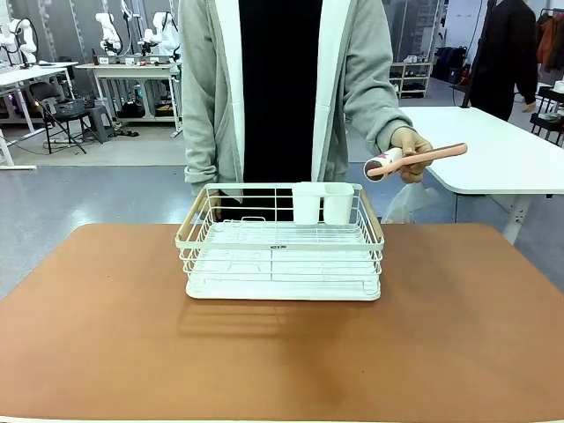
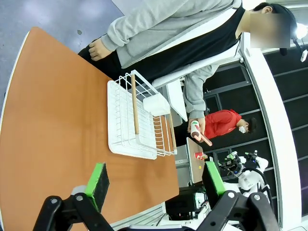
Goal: Clean the table.
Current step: Pick up the Lint Roller when the human hands it over.
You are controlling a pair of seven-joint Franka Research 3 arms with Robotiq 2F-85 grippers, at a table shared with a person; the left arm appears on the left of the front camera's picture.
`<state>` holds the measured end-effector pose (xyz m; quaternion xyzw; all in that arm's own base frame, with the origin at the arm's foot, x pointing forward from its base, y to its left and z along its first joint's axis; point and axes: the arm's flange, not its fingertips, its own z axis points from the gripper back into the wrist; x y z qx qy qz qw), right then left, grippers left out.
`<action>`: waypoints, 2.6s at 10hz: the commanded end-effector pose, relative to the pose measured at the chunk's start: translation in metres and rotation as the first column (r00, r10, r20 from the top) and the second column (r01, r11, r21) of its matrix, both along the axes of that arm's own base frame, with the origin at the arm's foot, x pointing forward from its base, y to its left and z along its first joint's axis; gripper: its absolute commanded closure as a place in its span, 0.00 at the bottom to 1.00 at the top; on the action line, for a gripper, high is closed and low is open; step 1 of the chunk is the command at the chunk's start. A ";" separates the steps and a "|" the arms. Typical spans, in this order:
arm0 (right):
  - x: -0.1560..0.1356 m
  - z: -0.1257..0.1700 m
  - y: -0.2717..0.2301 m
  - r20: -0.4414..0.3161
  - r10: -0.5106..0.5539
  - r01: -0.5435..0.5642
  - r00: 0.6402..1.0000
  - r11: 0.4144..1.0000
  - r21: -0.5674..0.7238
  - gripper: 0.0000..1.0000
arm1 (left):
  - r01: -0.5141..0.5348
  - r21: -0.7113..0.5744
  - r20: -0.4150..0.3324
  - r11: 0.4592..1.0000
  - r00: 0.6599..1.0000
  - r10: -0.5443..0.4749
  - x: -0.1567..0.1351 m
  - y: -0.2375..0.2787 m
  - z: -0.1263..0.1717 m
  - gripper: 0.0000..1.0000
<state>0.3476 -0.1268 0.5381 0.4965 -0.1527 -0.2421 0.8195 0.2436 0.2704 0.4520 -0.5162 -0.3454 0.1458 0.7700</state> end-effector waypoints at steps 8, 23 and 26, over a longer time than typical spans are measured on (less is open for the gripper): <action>0.076 -0.049 0.151 -0.018 -0.041 0.040 0.999 0.999 -0.034 0.00 | 0.002 -0.005 0.036 1.000 0.999 -0.002 0.001 0.005 0.001 0.00; 0.113 -0.066 0.156 -0.010 -0.074 0.074 0.997 0.995 0.069 0.94 | 0.002 -0.005 0.036 1.000 0.999 -0.002 0.001 0.005 0.001 0.00; 0.112 -0.067 0.152 -0.012 -0.077 0.078 0.997 0.994 0.075 1.00 | 0.002 -0.005 0.036 1.000 0.999 -0.002 0.001 0.005 0.001 0.00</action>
